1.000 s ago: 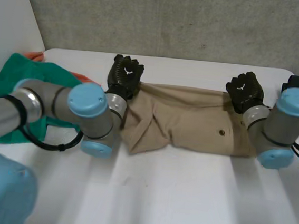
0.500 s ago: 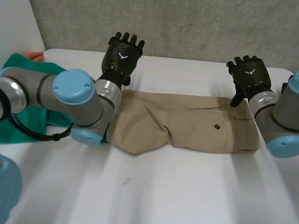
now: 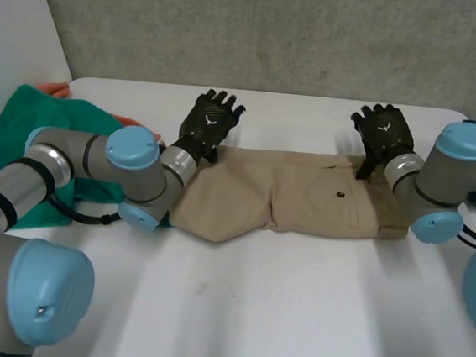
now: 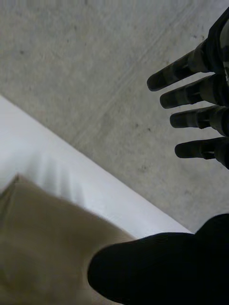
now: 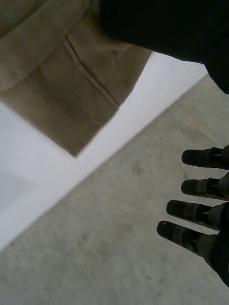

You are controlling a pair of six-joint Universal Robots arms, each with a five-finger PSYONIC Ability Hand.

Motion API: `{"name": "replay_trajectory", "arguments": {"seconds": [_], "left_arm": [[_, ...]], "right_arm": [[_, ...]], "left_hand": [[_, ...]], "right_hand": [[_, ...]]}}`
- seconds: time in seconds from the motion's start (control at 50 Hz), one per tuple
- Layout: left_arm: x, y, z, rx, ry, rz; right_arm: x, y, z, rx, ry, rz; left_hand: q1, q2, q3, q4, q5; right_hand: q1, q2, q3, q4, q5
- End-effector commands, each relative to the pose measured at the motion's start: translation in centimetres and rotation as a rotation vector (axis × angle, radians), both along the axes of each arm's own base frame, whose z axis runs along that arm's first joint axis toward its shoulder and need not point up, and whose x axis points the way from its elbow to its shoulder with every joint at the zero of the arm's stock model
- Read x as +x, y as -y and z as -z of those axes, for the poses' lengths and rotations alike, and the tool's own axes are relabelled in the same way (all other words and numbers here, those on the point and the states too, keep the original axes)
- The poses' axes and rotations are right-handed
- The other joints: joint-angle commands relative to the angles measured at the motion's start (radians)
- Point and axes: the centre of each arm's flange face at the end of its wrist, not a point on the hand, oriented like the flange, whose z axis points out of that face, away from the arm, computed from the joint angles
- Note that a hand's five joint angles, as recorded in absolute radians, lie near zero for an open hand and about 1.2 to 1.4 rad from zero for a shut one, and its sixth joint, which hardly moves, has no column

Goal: Fold the laundry.

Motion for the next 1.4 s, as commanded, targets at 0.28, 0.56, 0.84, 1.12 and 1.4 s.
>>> {"name": "replay_trajectory", "arguments": {"seconds": [0.28,0.56,0.84,1.12,1.4], "left_arm": [[1.6,1.2,-6.0,-0.176,-0.102,-0.118],[4.4,-5.5,-8.8,0.049,-0.113,-0.148],[6.8,-11.9,-8.8,0.427,-0.184,-0.128],[7.4,-13.0,-8.6,0.449,-0.178,-0.133],[8.3,-14.0,-11.3,0.410,-0.205,-0.132]], "right_arm": [[1.2,-0.5,-4.2,-0.247,0.054,0.011],[-4.9,-8.4,-7.3,0.170,-0.043,0.104],[-7.7,-9.5,-2.5,0.420,-0.023,0.116],[-7.6,-8.2,0.1,0.393,-0.016,0.097],[-15.6,-9.0,-3.7,0.317,-0.069,0.267]], "left_hand": [[0.101,0.098,0.104,0.102,0.092],[-0.031,-0.034,-0.029,-0.031,-0.040],[-0.058,-0.061,-0.055,-0.057,-0.066],[-0.055,-0.058,-0.052,-0.054,-0.063],[-0.058,-0.061,-0.055,-0.057,-0.066]], "right_hand": [[-0.023,-0.045,-0.038,-0.059,-0.054],[-0.023,-0.045,-0.038,-0.059,-0.054],[0.252,0.230,0.236,0.216,0.221],[1.199,1.177,1.183,1.163,1.168],[1.199,1.177,1.183,1.163,1.168]]}}
